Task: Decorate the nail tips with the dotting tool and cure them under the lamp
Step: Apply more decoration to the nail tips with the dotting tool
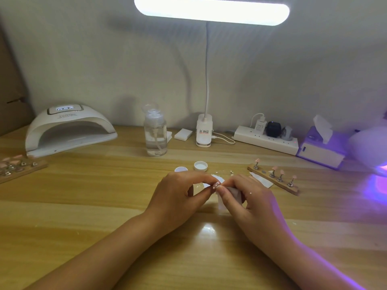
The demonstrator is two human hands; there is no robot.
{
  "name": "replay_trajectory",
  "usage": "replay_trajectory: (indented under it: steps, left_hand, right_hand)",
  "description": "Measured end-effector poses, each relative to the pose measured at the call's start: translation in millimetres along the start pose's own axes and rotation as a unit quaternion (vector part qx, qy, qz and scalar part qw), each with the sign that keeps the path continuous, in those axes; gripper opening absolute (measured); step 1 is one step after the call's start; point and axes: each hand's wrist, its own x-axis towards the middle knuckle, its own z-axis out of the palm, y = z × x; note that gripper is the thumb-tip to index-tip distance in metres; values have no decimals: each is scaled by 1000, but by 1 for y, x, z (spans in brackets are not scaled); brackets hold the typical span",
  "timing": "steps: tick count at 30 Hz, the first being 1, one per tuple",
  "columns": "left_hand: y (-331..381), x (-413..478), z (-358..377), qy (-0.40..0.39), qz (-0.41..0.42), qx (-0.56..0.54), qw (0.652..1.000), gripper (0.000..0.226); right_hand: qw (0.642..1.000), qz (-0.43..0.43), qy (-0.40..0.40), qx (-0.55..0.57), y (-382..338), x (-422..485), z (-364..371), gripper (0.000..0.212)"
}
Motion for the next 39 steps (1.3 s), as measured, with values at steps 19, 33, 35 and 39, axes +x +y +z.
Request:
replay_trajectory:
  steps: [19,33,35,39]
  left_hand:
    - [-2,0,1,2,2,9,1000,7]
    - [-3,-1,2,2,0,4,1000,6]
    - [-3,-2,1,1,1,5,1000,6]
    - [-2,-2,1,-2,1,8,1000,6]
  right_hand:
    - [1000,25,-1,2,2,-2,-1,14]
    - [999,33,-11,9,2,-2,-2,13]
    - [999,34,-12,6,2,-1,-2,13]
    - [999,41,-17,4,2,-1,-1,12]
